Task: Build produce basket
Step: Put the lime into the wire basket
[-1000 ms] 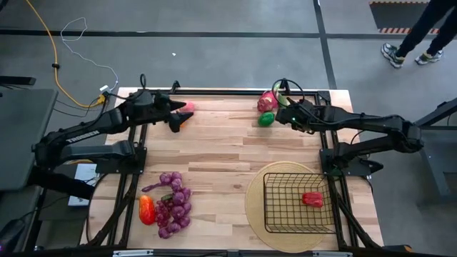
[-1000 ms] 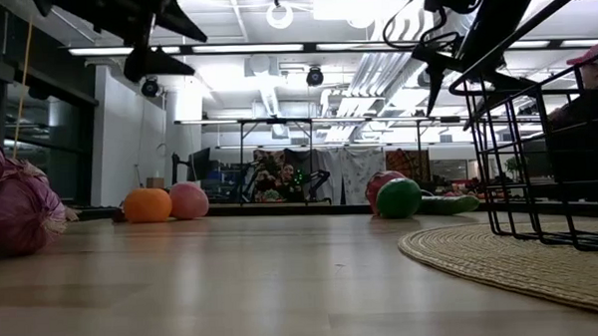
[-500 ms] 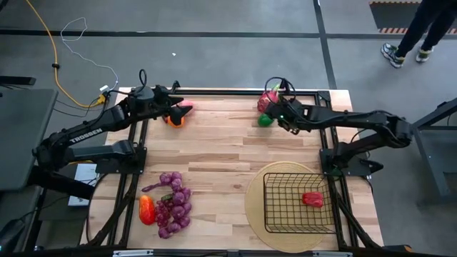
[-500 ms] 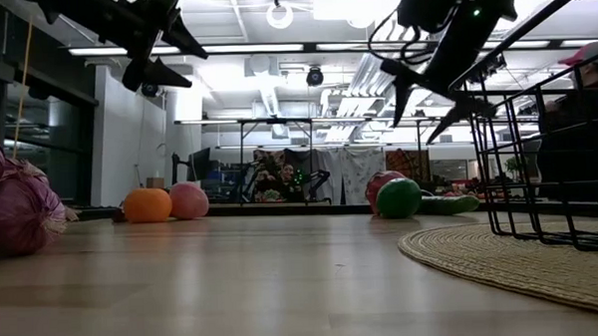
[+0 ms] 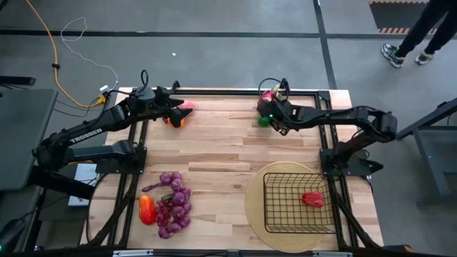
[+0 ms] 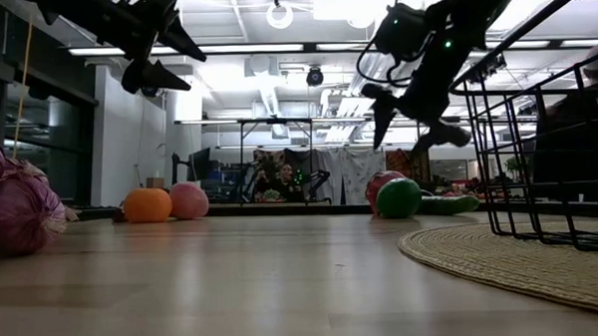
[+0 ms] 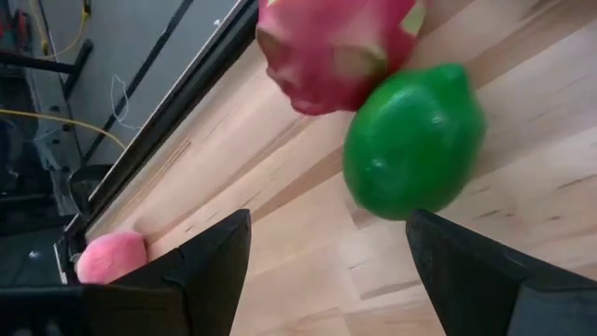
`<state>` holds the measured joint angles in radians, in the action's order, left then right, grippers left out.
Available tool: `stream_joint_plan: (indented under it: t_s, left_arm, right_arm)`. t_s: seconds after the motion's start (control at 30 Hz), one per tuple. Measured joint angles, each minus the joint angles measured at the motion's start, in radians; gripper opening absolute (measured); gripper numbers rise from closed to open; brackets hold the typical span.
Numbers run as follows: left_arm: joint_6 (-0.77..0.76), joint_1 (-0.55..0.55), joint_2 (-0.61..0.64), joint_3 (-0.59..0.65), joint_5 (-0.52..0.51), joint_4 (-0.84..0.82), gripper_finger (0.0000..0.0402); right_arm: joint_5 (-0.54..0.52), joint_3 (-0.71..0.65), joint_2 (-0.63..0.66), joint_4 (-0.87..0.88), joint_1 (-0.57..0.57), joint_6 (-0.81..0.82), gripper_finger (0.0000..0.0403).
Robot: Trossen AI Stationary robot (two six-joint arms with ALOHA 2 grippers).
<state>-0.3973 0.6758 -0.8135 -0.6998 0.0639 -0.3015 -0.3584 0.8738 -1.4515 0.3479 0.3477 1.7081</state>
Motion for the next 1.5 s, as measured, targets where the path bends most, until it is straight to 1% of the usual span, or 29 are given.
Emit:
stream_joint_plan:
  t_s: [0.1,0.4,0.63,0.87,0.93,1.0,1.13,1.23,1.37,1.43,1.5]
  left_arm:
    - [0.000,0.000,0.000,0.000,0.000,0.006,0.0341]
    - [0.006,0.000,0.000,0.000,0.004,0.006,0.0341]
    - [0.008,0.000,0.000,0.000,0.001,0.006,0.0341]
    - [0.008,0.000,0.000,0.000,-0.006,0.006,0.0341]
    - [0.008,0.000,0.000,0.000,-0.006,0.006,0.0341]
    - [0.008,0.000,0.000,0.000,0.001,0.006,0.0341]
    - [0.007,0.000,0.000,0.000,0.006,0.006,0.0341]
    - [0.008,0.000,0.000,0.000,0.004,0.008,0.0341]
    - [0.008,0.000,0.000,0.000,0.004,0.017,0.0341]
    - [0.007,0.000,0.000,0.000,0.004,0.017,0.0341]
    - [0.007,-0.002,0.000,0.000,0.014,0.018,0.0341]
  right_arm:
    - [0.001,0.000,-0.038,-0.030,0.003,-0.002,0.0275]
    - [0.003,0.000,-0.114,0.033,0.022,0.048,0.0275]
    - [0.009,0.002,-0.179,0.017,0.044,0.091,0.0275]
    - [-0.017,0.003,-0.196,0.019,0.056,0.067,0.0275]
    - [-0.009,0.003,-0.195,0.020,0.064,0.060,0.0269]
    - [-0.006,0.003,-0.192,0.023,0.065,0.024,0.0252]
    - [-0.002,0.000,-0.160,0.076,0.058,-0.010,0.0191]
    - [0.000,-0.005,-0.110,0.135,0.046,-0.041,0.0149]
    - [-0.006,-0.003,0.011,0.196,-0.001,-0.158,0.0142]
    - [-0.013,-0.003,0.085,0.200,-0.041,-0.267,0.0142]
    - [-0.013,-0.003,0.173,0.170,-0.092,-0.420,0.0144]
